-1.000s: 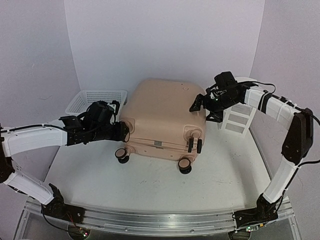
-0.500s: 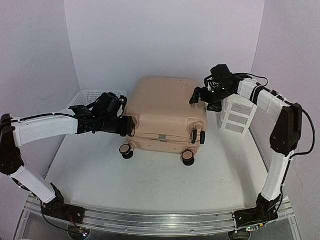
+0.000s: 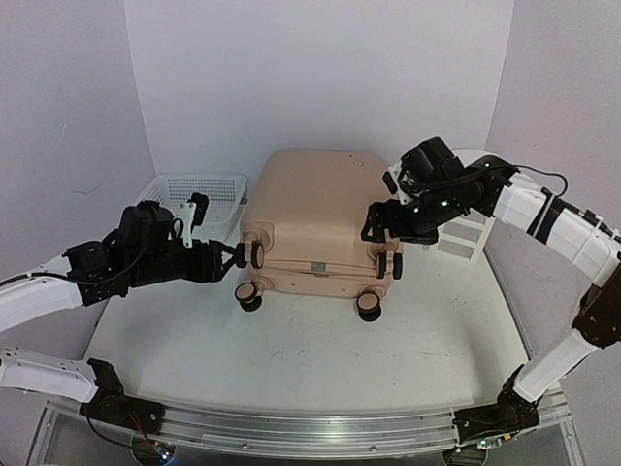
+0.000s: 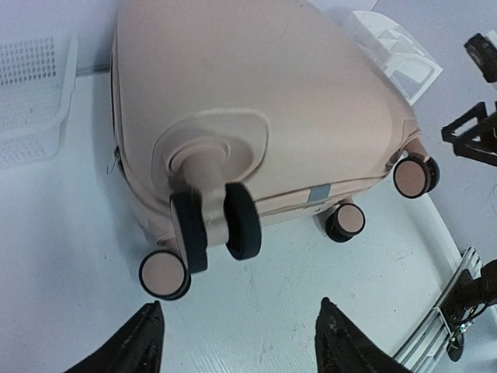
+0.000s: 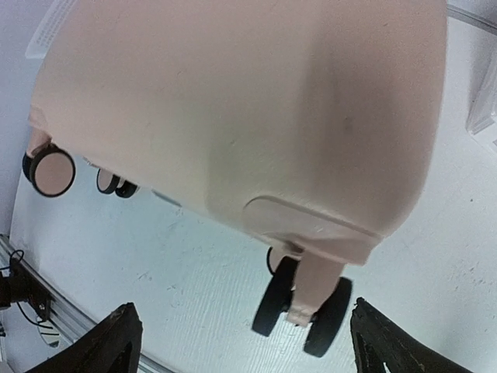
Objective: Open, take out, and arrange the luggage
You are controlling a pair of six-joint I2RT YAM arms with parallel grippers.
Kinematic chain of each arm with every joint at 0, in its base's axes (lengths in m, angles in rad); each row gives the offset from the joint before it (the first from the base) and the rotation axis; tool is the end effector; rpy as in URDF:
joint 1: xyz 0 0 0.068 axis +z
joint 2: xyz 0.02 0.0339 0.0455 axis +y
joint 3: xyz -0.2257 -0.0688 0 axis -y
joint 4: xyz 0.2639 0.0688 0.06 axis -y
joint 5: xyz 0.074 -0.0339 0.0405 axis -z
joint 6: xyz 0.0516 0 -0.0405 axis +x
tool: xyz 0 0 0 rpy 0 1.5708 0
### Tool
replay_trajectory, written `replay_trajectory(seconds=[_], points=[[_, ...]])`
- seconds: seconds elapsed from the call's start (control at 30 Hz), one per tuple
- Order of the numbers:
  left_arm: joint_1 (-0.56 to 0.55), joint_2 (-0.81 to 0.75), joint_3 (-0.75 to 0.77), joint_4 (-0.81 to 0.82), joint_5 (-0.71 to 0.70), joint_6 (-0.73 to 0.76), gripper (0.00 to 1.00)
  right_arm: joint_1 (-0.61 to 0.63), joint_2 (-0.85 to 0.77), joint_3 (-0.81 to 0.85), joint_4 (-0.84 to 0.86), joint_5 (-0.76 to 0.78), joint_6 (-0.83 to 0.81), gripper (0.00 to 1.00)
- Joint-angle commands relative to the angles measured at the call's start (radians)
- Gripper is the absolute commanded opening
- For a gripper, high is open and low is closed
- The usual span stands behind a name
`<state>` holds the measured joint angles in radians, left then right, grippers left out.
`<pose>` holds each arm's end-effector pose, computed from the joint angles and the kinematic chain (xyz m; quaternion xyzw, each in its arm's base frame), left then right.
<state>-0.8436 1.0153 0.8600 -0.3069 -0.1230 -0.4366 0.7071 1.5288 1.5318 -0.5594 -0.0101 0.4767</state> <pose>0.1929 -0.2072 0.2679 0.1398 0.8377 -0.2719 0.4526 0.2892 0.2478 0.3335 -0.1029 0.8680 0.2747 0.4006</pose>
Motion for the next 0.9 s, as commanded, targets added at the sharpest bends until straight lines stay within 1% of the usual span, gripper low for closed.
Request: replay_trajectory(seconds=[0.0,0.03,0.1,0.2,0.3,0.4,0.47,0.53,0.6,0.67,0.73,0.77,0.8,0.87], points=[[0.003,-0.080,-0.158,0.087,-0.009,-0.039,0.60,0.123,-0.039,-0.108,0.087,0.086,0.087,0.90],[0.003,-0.104,-0.203,0.125,-0.011,-0.048,0.59,0.160,-0.042,-0.132,0.128,0.092,0.098,0.87],[0.003,-0.145,-0.294,0.220,-0.017,-0.045,0.55,0.219,-0.035,-0.170,0.205,0.127,0.110,0.86],[0.003,-0.180,-0.428,0.416,0.006,0.009,0.53,0.280,-0.011,-0.186,0.274,0.177,0.109,0.86],[0.002,-0.167,-0.514,0.589,0.004,0.071,0.58,0.292,0.017,-0.181,0.301,0.184,0.113,0.86],[0.001,-0.131,-0.559,0.705,-0.036,0.137,0.60,0.294,0.035,-0.174,0.304,0.184,0.112,0.86],[0.002,-0.095,-0.585,0.782,-0.069,0.195,0.61,0.294,0.027,-0.182,0.313,0.190,0.110,0.86],[0.001,-0.046,-0.628,0.938,-0.045,0.269,0.63,0.295,0.010,-0.203,0.331,0.195,0.106,0.86],[0.001,0.021,-0.658,1.078,-0.051,0.322,0.63,0.295,-0.012,-0.225,0.355,0.199,0.096,0.86],[0.001,0.107,-0.637,1.119,-0.058,0.361,0.58,0.295,-0.037,-0.244,0.368,0.212,0.083,0.86],[0.002,0.185,-0.611,1.147,-0.051,0.389,0.52,0.295,-0.061,-0.252,0.371,0.234,0.070,0.86],[0.001,0.221,-0.608,1.187,-0.056,0.392,0.49,0.295,-0.071,-0.256,0.371,0.246,0.063,0.87],[0.001,0.261,-0.612,1.266,-0.067,0.389,0.47,0.295,-0.083,-0.258,0.371,0.257,0.058,0.87],[0.001,0.339,-0.614,1.372,-0.081,0.389,0.47,0.296,-0.104,-0.261,0.370,0.274,0.045,0.87]])
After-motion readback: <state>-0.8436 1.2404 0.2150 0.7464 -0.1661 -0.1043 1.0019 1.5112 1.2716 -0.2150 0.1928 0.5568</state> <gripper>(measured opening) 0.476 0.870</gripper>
